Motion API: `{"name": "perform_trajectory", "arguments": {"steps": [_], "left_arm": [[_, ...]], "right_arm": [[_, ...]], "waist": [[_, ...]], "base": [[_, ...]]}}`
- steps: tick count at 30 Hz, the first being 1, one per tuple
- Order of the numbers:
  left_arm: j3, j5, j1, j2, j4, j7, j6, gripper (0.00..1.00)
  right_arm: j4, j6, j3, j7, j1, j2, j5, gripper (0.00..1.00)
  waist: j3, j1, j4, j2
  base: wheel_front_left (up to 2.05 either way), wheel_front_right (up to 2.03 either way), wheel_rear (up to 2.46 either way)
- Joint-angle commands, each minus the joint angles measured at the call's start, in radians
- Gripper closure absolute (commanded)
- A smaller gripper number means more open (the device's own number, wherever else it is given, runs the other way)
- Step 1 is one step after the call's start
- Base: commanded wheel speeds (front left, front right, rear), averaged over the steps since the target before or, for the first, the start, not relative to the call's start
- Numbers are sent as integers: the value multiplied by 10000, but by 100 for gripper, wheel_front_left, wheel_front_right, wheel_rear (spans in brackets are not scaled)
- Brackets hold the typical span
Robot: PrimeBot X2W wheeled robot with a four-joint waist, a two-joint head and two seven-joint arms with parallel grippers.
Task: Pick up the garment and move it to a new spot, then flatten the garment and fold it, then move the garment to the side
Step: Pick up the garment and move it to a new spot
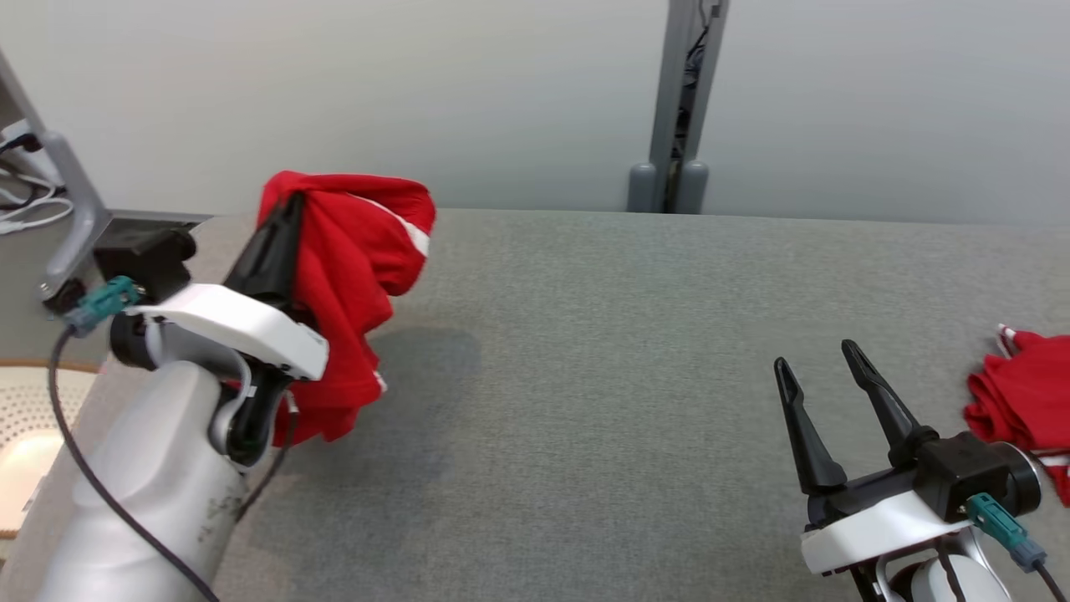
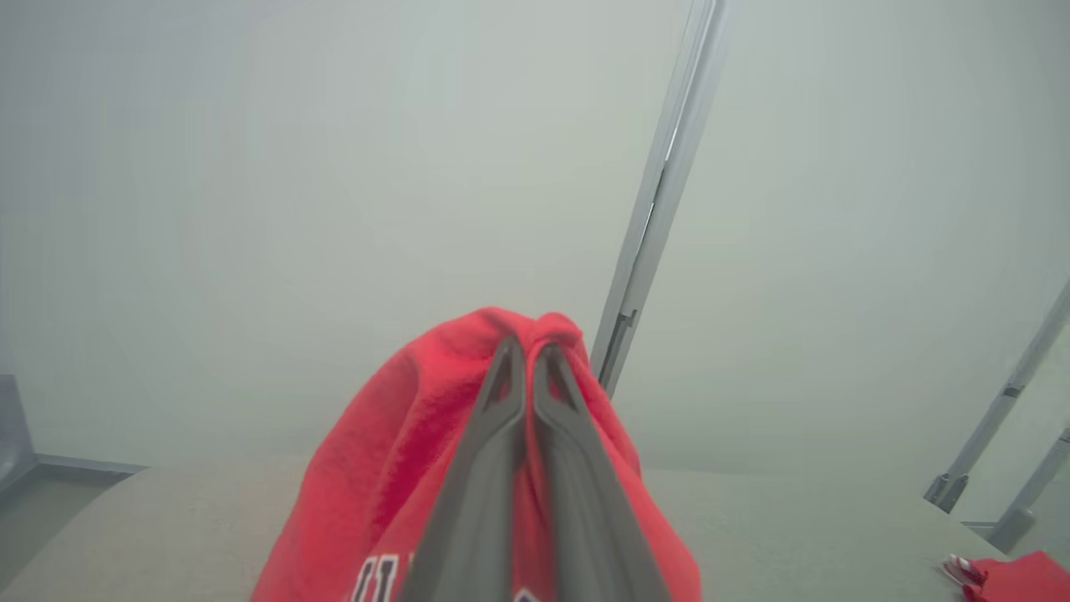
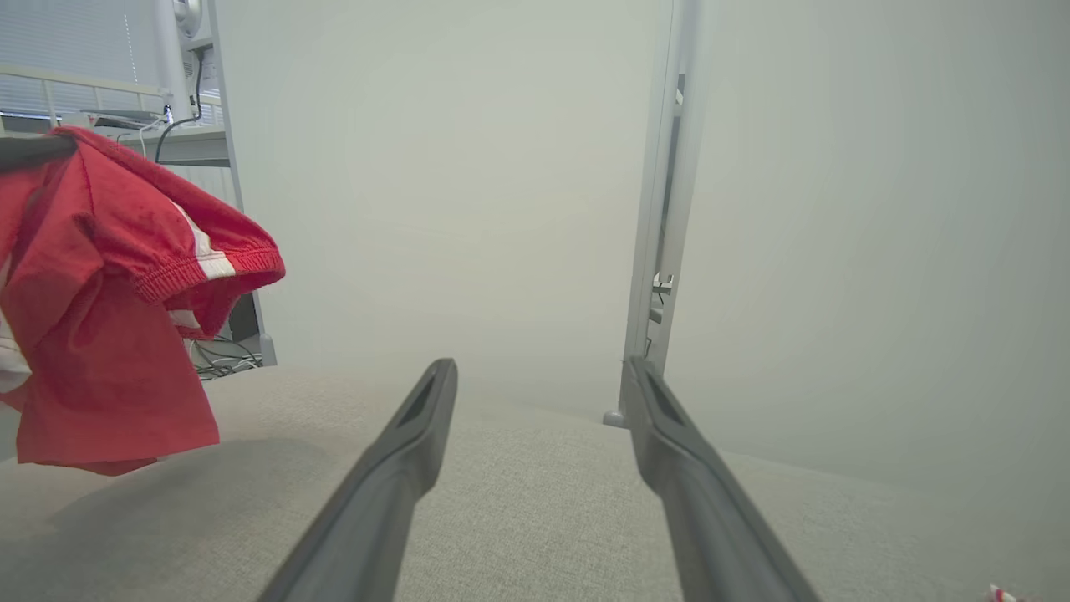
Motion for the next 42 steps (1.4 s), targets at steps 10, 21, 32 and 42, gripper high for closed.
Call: {"name": "perform_trajectory", "arguments": {"steps": [10, 21, 32, 42], "left_arm": [[267, 1127, 680, -1202, -1389, -46, 351, 100], [-479, 2513, 1139, -2273, -1291, -49, 179, 100], [-2320, 3220, 1168, -2395, 424, -49, 79, 0], [-818, 3367, 1576, -2272, -190, -50, 549, 0]], "right_arm": [[-194, -2, -212, -1, -79, -188, -188, 0], [-195, -2, -428, -1, -332, -99, -172, 0], [-3, -2, -532, -1, -310, 76, -162, 0], [5, -2, -781, -1, -122, 112, -256, 0]], "waist": [[82, 0, -1521, -1], [623, 0, -3524, -1], [892, 0, -4252, -1], [557, 0, -3274, -1]], "base": [[0, 0, 0], [0, 0, 0], [0, 0, 0], [0, 0, 0]]}}
